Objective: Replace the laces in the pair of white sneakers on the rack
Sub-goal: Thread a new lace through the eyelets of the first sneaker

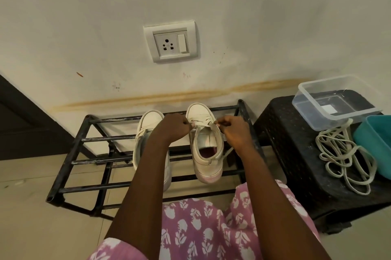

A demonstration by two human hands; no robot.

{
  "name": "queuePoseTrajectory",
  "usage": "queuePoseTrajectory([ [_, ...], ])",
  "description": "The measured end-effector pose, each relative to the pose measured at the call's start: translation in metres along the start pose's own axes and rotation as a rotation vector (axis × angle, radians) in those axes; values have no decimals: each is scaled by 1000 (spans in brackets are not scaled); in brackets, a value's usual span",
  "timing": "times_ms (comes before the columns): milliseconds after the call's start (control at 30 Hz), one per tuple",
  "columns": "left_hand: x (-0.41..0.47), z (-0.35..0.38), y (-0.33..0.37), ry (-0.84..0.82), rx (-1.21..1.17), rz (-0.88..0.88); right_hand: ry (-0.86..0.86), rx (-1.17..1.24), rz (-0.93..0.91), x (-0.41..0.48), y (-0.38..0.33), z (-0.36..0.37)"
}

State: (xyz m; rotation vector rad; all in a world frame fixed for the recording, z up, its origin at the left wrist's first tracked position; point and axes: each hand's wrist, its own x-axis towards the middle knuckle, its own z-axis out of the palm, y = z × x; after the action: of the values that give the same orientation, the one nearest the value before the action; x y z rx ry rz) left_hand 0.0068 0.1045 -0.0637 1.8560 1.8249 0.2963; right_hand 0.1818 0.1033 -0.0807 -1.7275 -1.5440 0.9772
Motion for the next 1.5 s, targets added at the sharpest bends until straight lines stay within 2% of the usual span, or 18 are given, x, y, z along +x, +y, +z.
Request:
queuePoseTrajectory([
  [167, 1, 0, 0, 1, -24, 19, 32, -48, 8, 1, 2, -1],
  [433, 3, 2, 0, 42, -52, -74, 65, -169, -2, 3, 5, -4],
  [633, 5, 4, 2, 112, 170, -78, 78, -160, 47, 6, 9, -3],
  [800, 8, 7, -3, 136, 234, -94, 52, -115, 101, 4, 8, -6],
  [967, 4, -1, -5, 234, 166, -20, 26, -103, 54, 0, 10, -12],
  [1100, -5, -14, 0, 412, -130, -21, 33, -173, 51, 0, 9, -16],
  [1167, -10, -19, 7, 369, -271, -88, 75, -163, 40, 0, 3, -17],
  [1233, -12, -24, 12, 221, -417, -174, 100, -149, -30, -2, -8, -14],
  [1300, -12, -25, 15, 57, -358, -273, 69, -138, -130, -8, -23, -6],
  [1400, -17, -19, 16, -60, -284, -379, -18, -214, -217, -19, -41, 13],
  [1500, -22, -11, 13, -216, -54, -343, -27, -538, -261, -24, -46, 33],
])
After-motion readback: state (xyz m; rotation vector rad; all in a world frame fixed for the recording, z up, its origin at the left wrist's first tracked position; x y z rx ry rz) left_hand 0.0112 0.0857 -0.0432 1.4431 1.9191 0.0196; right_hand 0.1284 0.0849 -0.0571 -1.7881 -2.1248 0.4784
